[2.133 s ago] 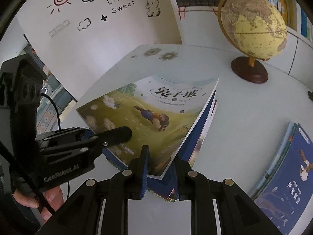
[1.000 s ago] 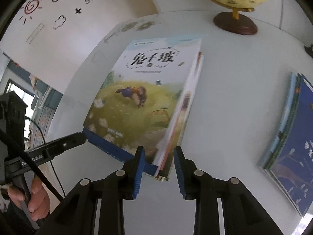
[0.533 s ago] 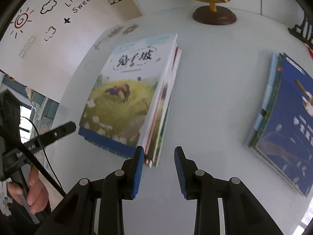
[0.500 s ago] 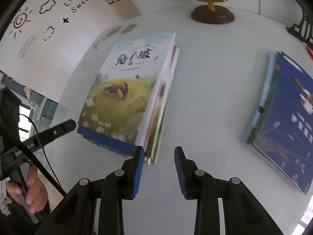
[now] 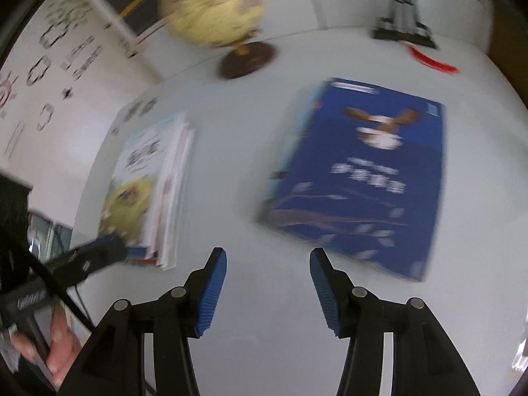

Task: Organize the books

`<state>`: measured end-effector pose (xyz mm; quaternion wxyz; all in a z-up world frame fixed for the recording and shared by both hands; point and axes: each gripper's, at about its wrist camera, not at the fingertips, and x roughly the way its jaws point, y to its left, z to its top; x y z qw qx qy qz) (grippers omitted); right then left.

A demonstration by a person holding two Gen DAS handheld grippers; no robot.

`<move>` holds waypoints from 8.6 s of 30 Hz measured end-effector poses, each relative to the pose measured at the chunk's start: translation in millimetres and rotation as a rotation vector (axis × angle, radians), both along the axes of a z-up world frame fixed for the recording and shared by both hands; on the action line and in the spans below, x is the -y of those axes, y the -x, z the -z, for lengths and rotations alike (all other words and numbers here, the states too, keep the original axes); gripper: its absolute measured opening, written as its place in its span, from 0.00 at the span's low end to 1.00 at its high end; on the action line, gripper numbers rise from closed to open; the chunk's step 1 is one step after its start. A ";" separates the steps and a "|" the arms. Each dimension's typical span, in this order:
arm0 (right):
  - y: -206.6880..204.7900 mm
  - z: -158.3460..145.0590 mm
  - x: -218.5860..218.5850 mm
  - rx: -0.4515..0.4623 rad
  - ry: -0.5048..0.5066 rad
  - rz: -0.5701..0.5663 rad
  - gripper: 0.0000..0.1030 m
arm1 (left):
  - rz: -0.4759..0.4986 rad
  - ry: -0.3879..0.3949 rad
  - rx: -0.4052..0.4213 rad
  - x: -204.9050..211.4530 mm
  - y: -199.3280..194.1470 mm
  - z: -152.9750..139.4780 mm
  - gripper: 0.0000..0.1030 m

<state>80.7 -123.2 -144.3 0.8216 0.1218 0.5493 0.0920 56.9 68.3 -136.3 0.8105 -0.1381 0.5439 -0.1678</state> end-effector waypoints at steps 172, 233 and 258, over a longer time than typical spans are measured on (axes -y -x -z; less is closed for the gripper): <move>19.9 73.4 146.8 -0.208 -0.474 0.033 0.63 | -0.112 0.415 -0.246 119.1 -18.6 72.3 0.08; 35.1 -61.7 -76.6 0.333 0.031 -0.474 0.18 | -0.192 0.009 0.175 -37.5 14.4 -43.8 0.09; -8.9 -1.3 -205.8 0.260 -0.004 -0.453 0.20 | -0.220 -0.076 0.114 -141.0 4.6 8.6 0.23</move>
